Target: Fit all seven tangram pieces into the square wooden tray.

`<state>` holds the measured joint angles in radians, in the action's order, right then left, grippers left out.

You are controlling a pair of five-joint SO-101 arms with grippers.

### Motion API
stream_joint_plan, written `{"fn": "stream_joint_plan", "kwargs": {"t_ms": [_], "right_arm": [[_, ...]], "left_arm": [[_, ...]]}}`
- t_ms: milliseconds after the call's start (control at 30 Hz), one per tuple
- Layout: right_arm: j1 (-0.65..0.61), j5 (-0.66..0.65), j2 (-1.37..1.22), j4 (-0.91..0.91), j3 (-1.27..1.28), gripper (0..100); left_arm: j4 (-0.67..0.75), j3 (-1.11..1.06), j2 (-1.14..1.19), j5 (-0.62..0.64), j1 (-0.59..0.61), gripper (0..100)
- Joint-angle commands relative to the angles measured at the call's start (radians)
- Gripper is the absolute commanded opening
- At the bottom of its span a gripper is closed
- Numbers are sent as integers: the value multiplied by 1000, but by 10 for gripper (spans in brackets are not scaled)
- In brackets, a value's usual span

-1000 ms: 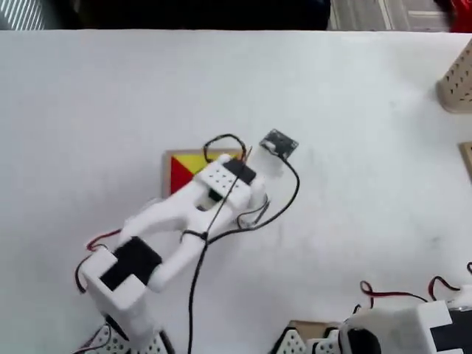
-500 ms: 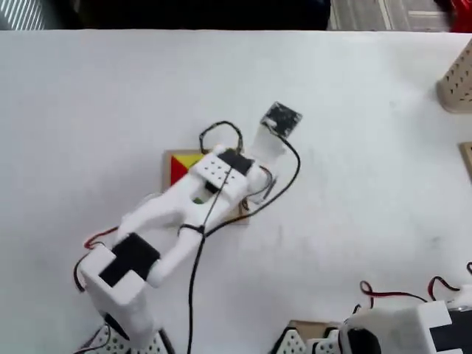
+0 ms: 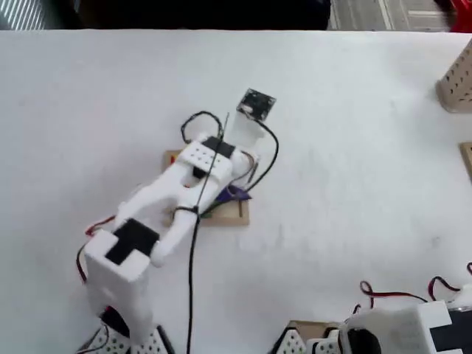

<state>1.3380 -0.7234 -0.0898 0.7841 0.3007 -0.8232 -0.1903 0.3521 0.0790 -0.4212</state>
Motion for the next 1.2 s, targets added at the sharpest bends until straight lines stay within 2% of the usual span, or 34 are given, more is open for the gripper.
{"fn": "stream_joint_plan", "kwargs": {"t_ms": [0,300,633,767,967,1167], "right_arm": [[1,-23,10,-18,-5,61],[-1,-18,7,-38,-3,62],[-4,-26,-56,-47,-12,63],[-4,-26,-56,-47,-12,63],[-13,-26,-56,-47,-12,63],[-13,-26,-56,-47,-12,63]], "left_arm": [[15,60,16,-11,21,24],[-129,64,16,-11,31,24],[-135,55,16,-12,116,24],[-203,57,16,-78,110,24],[-256,52,-5,-84,116,23],[-196,-124,-171,-89,77,23]]}}
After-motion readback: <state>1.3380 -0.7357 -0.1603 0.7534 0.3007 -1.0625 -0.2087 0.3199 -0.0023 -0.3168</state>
